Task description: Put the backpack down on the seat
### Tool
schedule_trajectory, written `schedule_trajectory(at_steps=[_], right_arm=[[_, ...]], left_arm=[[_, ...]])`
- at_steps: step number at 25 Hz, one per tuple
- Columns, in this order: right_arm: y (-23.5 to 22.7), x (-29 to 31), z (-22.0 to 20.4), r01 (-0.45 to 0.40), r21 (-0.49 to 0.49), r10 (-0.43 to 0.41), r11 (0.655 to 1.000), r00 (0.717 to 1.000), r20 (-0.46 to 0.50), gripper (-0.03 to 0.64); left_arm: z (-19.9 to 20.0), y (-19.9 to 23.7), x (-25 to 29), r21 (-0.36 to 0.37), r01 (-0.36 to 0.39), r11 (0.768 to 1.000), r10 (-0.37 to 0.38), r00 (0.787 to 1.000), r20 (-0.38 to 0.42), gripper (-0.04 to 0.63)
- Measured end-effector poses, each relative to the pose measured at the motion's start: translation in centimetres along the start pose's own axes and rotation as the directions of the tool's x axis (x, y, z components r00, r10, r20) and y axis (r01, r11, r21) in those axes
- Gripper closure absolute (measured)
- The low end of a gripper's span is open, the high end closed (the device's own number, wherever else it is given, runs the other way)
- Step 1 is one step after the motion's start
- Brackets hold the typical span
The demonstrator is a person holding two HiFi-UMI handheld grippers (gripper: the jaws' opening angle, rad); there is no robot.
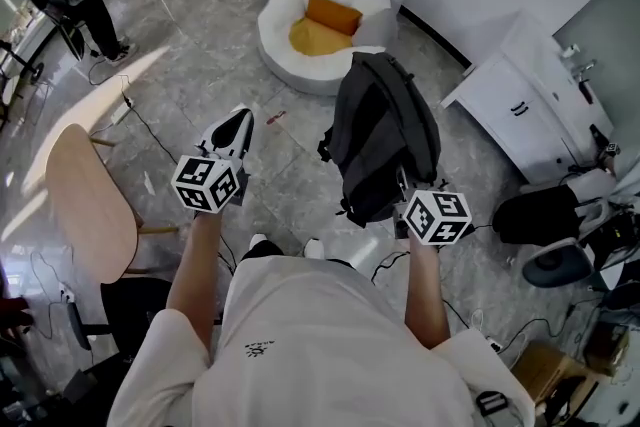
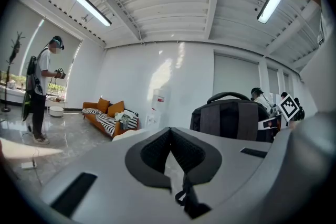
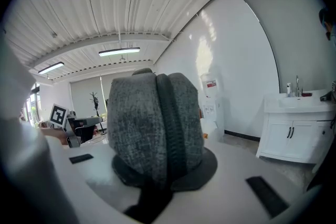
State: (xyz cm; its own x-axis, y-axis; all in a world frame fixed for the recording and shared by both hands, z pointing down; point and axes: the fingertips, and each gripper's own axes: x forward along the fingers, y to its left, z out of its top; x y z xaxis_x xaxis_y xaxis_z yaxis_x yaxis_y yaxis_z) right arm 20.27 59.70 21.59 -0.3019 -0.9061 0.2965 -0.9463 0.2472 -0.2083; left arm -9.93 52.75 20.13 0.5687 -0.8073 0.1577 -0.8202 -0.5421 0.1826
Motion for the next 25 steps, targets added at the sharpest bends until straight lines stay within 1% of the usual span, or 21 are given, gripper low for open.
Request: schedule_trajectory(at_steps=[5, 11, 19, 25], right_arm=[[-1.0, -0.7, -0.5, -0.020, -0.020, 0.019, 1.000, 1.000, -0.008, 0.548], [-2.0, -1.1, -0.5, -0.028, -0.014, 0.028, 1.000, 1.000, -0.005, 0.548], [-2.0, 0.4, -0.1, -0.036, -0.001, 0.036, 0.999, 0.999, 0.010, 0.548], [-2.1, 2.6, 0.5, -0.036, 0.001, 0.036, 0.999, 0.999, 0.012, 0.548]], left_arm=[[-0.9, -1.2, -0.2, 0.003, -0.024, 1.000, 0.024, 1.000, -0.002, 0.578], [-0.9, -2.5, -0.1, 0.006, -0.017, 1.000, 0.017, 1.000, -0.002, 0.578], [-0.7, -1.9, 1.7, 0.006, -0.003, 1.000, 0.003, 1.000, -0.012, 0.578], [-0.6, -0.6, 4.4, -0.009, 0.011, 1.000, -0.011, 1.000, -0.019, 0.578]])
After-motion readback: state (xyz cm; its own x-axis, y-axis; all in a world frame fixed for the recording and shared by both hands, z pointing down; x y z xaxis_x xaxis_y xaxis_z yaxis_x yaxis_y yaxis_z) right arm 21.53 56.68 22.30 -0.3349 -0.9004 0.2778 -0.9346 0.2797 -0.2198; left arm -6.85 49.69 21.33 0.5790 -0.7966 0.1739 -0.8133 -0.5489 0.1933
